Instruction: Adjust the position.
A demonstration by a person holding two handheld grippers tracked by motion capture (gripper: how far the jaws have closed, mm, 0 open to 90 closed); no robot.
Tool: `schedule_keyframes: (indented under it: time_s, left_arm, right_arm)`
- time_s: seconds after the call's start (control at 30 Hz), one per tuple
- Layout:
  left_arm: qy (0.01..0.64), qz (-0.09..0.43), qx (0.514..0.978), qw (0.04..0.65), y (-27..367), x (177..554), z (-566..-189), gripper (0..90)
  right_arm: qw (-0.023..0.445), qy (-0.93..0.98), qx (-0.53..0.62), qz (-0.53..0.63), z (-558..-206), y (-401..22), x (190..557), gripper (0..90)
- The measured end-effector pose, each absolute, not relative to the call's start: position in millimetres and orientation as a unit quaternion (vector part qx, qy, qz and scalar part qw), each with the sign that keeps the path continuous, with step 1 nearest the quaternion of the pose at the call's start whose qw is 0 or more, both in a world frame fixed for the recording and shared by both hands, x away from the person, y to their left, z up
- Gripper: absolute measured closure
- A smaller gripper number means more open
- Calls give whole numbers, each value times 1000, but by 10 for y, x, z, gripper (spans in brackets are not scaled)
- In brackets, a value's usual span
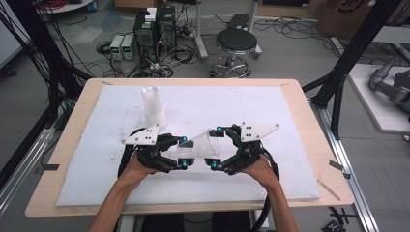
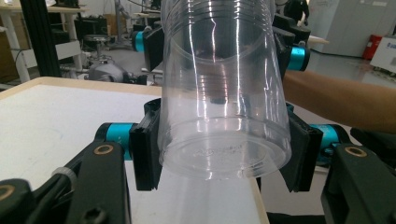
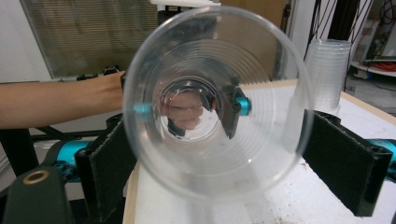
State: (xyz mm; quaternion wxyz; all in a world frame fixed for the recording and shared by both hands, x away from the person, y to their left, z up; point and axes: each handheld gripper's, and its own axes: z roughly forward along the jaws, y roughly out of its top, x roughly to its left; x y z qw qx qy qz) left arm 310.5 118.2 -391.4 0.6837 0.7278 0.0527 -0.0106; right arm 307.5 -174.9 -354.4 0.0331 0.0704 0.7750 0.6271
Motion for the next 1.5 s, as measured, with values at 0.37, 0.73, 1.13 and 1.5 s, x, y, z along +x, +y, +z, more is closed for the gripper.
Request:
schedule_keyframes:
  time_s: [0.37,0.73,1.13,1.5]
  left_arm:
    - [49,-10,725,687,1139,3110,-3888,418]
    - [41,-13,732,680,1125,3100,-3894,418]
    - [76,14,741,667,1106,3087,-3888,19]
    - [103,62,756,643,1217,3040,-3926,20]
  right_arm:
    - [24,771,63,633,-3550,-1683,3080,129]
    - [11,774,54,631,-3557,-1633,3088,209]
    - [14,773,44,633,-3553,-1642,3082,315]
    - [37,782,73,618,-3541,-1706,3113,316]
